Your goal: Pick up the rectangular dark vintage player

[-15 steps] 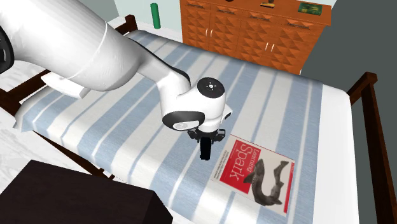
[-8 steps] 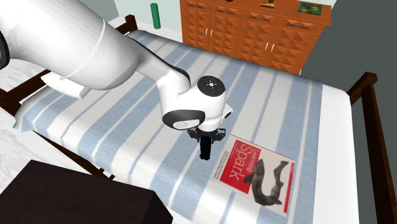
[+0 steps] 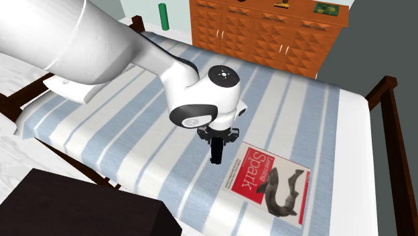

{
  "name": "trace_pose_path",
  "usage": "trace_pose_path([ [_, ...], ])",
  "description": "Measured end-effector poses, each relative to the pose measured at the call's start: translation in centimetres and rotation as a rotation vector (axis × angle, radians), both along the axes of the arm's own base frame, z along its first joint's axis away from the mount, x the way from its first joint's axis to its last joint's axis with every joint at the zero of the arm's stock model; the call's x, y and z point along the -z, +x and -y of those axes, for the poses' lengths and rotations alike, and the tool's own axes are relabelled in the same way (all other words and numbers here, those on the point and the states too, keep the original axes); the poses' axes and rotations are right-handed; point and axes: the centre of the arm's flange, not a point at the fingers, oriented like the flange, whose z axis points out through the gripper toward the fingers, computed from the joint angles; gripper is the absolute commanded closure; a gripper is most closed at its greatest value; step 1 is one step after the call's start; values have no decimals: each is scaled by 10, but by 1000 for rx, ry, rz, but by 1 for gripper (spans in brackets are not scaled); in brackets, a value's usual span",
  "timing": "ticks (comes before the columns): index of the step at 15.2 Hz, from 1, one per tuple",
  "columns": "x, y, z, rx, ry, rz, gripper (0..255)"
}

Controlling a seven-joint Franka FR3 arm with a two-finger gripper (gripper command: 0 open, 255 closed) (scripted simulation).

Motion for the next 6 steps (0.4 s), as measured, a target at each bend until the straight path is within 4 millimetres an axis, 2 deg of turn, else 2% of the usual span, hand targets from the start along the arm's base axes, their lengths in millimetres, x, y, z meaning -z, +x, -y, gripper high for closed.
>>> trace_pose_path([
  [6, -30, -2, 0, 0, 0, 0, 255],
])
